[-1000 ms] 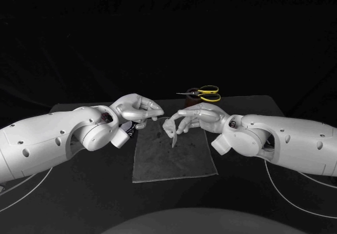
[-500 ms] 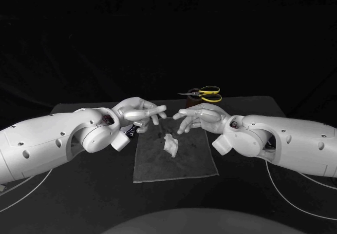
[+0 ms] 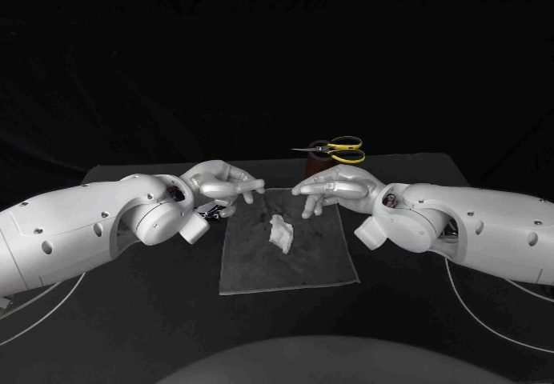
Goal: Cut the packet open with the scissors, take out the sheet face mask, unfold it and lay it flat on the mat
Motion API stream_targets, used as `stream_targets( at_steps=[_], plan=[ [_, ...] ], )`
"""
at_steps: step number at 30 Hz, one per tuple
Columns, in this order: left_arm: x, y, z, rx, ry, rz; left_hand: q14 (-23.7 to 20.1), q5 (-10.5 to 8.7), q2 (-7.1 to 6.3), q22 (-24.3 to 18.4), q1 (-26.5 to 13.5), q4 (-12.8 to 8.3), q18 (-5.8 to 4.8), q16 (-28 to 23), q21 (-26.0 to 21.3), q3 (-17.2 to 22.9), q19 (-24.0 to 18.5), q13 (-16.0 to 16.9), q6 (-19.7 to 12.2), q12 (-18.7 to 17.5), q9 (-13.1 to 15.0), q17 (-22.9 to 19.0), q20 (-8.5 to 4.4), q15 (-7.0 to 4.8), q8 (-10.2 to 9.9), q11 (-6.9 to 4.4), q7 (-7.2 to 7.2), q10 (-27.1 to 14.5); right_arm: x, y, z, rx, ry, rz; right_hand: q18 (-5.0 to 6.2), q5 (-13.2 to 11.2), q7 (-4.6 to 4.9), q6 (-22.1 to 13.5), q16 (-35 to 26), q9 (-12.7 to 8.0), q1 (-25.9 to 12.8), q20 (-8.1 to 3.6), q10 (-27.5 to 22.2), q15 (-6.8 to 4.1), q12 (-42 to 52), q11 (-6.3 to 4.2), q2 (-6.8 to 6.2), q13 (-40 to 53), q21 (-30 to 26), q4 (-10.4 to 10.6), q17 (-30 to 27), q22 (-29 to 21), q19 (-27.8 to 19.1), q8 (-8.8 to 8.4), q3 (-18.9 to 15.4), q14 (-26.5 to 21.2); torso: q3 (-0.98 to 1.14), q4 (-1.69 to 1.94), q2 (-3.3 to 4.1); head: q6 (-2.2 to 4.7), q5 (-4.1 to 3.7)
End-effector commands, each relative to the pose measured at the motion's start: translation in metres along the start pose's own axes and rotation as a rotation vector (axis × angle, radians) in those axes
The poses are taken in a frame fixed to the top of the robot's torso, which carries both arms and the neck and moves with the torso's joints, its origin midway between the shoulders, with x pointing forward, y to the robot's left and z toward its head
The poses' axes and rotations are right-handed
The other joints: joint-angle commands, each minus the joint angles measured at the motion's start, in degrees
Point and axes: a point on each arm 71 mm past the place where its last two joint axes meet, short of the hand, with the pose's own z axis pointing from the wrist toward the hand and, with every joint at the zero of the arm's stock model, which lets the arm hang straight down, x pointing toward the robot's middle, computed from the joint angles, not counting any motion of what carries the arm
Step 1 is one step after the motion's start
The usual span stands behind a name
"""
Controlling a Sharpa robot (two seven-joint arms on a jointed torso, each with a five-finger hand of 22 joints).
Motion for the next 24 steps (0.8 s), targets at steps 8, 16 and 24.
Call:
stream_targets(
  at_steps=[8, 16, 24],
  plan=[
    [0.003, 0.014, 0.005, 0.01, -0.027, 0.219, -3.4, 0.17, -4.64, -4.6, 6.0, -4.1, 1.6, -2.4, -3.1, 5.7, -3.2, -2.1, 1.0, -4.9, -0.4, -5.7, 0.3, 0.41, 0.4, 0.4, 0.19, -2.2, -0.006, 0.002, 0.004, -0.009, -0.044, -0.655, 0.76, 2.7, -1.93, 4.1, 4.8, 0.3, 5.6, -3.61, 2.5, -3.12, 8.9, -2.35, -3.25, 7.8, 8.8, -5.1, 3.4, 5.8, 5.7, 0.91, -5.6, 11.0, -0.13, 0.1, 0.08, -1.03, 0.17],
    [0.007, 0.022, 0.009, 0.035, -0.05, 0.463, -4.5, 0.18, -7.87, -6.2, 6.8, -6.1, 1.93, -2.9, -4.3, 6.6, -4.7, -2.1, 2.1, -4.8, -1.2, -6.6, 0.21, 0.12, 0.3, -0.06, -0.13, -1.3, 0.001, 0.005, 0.008, -0.015, -0.094, -0.905, 0.75, 4.1, -2.94, 6.2, 10.7, 0.4, 5.5, -4.78, 4.8, -4.25, 18.3, -3.3, -3.22, 17.7, 11.7, -4.8, 16.9, 7.6, 8.1, 1.22, -7.4, 20.1, -0.11, 0.12, 0.05, -1.03, 0.52],
    [0.014, 0.032, 0.017, -0.002, -0.064, 0.601, -0.3, 0.15, -11.08, -1.6, 5.2, -7.0, 1.01, 0.2, -1.3, 5.2, -1.4, 2.9, 1.4, 3.6, -3.5, 1.7, -0.1, -0.12, -1.9, -0.33, -0.06, 0.8, 0.011, 0.0, 0.015, 0.009, -0.151, -0.982, 0.74, 4.1, -3.0, 6.1, 12.4, 0.1, 5.1, -4.97, 6.3, -4.43, 23.4, -3.39, -3.32, 23.1, 12.2, -4.4, 21.2, 8.0, 8.9, 0.7, -7.7, 22.6, -0.07, 0.02, 0.1, -1.03, 1.0]
  ],
)
